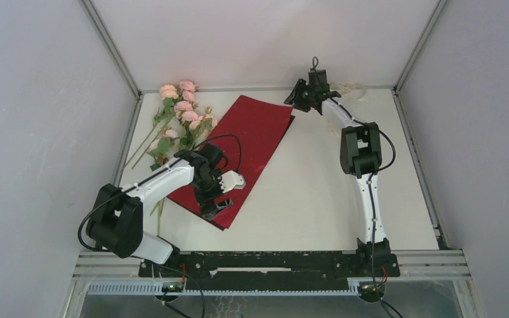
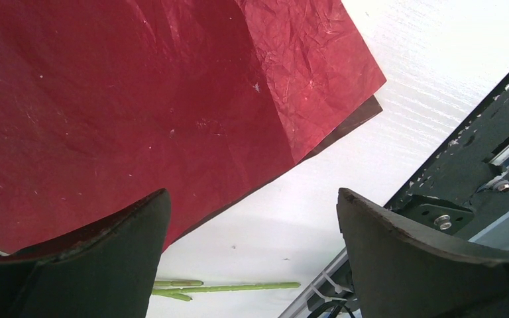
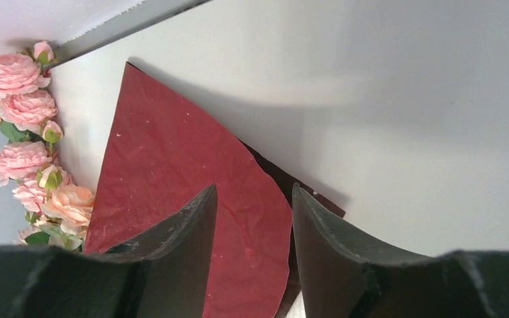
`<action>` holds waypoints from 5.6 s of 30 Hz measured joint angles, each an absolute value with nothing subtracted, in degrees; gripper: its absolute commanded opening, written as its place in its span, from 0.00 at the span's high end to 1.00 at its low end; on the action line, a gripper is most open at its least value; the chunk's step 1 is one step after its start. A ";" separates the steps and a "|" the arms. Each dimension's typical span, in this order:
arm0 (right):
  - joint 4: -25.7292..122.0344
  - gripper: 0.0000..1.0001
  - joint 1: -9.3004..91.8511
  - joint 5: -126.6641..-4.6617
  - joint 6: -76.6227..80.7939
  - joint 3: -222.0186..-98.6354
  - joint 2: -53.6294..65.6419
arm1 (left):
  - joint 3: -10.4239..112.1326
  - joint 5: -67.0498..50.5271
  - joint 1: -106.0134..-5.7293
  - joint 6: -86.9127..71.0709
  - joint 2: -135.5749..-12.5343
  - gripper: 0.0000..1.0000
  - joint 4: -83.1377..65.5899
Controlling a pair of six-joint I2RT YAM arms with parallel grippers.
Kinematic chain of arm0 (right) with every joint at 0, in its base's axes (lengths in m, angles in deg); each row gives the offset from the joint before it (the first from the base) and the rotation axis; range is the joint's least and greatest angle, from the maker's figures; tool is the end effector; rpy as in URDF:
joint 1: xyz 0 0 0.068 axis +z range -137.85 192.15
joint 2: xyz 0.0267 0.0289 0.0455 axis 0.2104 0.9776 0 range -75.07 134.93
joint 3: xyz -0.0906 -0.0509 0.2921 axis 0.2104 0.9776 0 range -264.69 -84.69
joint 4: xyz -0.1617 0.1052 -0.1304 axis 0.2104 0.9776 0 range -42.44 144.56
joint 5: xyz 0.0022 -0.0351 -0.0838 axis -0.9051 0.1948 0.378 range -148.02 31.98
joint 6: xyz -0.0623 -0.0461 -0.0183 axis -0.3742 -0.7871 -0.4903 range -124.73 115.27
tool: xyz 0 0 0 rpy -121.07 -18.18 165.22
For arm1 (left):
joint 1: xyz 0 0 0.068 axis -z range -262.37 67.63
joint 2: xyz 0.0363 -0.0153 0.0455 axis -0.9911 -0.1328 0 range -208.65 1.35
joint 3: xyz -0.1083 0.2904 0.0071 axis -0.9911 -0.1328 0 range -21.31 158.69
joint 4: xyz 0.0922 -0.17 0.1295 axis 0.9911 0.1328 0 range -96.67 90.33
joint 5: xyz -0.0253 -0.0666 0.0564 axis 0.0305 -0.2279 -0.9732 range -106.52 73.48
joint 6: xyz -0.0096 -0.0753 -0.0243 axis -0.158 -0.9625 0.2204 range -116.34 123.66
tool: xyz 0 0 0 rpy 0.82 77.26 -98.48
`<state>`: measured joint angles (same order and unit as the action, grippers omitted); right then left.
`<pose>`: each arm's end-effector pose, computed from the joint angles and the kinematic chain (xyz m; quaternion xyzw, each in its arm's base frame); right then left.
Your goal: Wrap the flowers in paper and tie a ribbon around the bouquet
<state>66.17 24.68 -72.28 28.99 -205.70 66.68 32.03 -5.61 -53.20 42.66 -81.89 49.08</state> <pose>0.5699 0.1440 0.1918 0.1127 0.8914 0.2698 0.3462 0.1776 -0.1139 0.2181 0.5605 0.8218 -0.0915 0.0458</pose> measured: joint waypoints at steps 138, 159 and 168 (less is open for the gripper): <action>55.15 0.44 26.34 -85.51 37.14 -198.80 64.89 | 32.05 -5.85 -58.32 42.62 -88.56 0.00 45.78; 59.31 0.42 33.38 -82.47 24.42 -202.23 64.19 | 52.70 0.41 -59.32 33.79 -93.08 0.00 43.44; 57.86 0.44 33.60 -82.62 26.32 -201.11 64.10 | 73.80 1.80 -59.69 15.21 -108.18 0.00 27.63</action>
<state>57.86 33.60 -82.62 26.32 -201.11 64.10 73.80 1.80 -59.69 15.21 -108.18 27.63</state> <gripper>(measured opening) 0.566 0.996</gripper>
